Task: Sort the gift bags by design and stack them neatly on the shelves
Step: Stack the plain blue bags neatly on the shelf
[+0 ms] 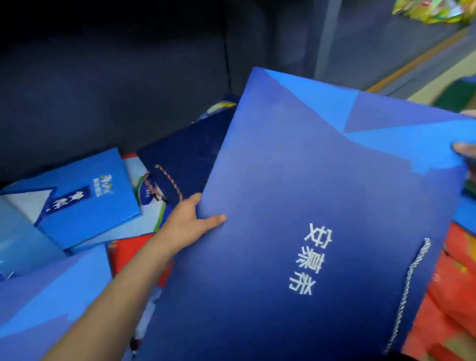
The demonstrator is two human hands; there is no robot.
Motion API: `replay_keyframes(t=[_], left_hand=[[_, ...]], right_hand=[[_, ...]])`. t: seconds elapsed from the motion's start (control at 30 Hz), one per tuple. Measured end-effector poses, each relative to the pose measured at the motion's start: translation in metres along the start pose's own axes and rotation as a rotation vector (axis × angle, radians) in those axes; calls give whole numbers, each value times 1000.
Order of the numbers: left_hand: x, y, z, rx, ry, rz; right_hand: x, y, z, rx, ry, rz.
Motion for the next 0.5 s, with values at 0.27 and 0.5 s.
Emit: replay_keyframes(t=[0.27, 0.5], left_hand=[[104, 62, 134, 99, -40, 10], [146, 116, 257, 424, 165, 122]], right_hand=[[-90, -36, 52, 138, -234, 367], [-170, 3, 26, -104, -319, 612]])
Point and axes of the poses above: each hand's wrist, its own y-axis towards the middle knuckle, its own x-axis out of the palm, z = x × y, the point moved 3 cm from there along y, towards the middle knuckle, and after that the axes turned 12 degrees about y, right-handed, at the moved point
